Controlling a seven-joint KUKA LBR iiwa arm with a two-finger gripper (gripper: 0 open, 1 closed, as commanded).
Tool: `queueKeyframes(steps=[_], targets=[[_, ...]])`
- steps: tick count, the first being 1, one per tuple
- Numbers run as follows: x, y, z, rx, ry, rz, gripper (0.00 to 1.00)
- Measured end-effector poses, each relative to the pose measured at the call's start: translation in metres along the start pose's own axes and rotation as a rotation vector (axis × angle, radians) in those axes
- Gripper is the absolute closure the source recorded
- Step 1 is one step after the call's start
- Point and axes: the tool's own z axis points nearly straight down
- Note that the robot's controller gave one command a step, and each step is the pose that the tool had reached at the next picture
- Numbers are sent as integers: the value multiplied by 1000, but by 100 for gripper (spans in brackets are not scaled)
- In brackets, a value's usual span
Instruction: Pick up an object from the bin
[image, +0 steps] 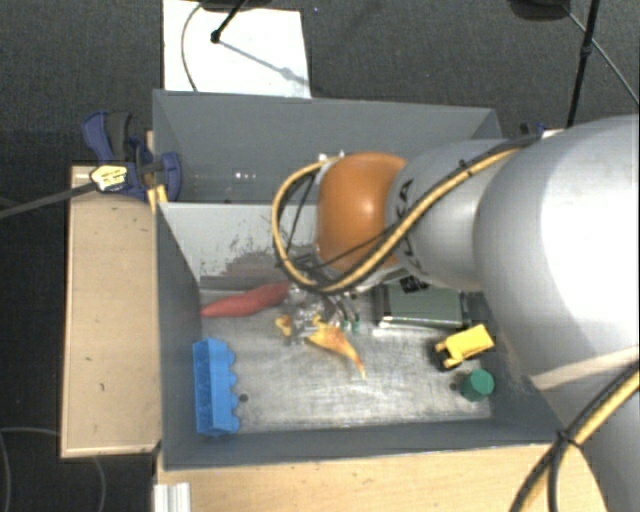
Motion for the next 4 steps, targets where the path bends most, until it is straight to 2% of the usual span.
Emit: queueKeyframes(steps=[1,2,3,4], targets=[[0,0,0,0,-1,-1,100],[10,12,-46,3,17,-16,100],[5,2,-78,-1,4,-36,100],[10,9,-130,3,17,-18,100]])
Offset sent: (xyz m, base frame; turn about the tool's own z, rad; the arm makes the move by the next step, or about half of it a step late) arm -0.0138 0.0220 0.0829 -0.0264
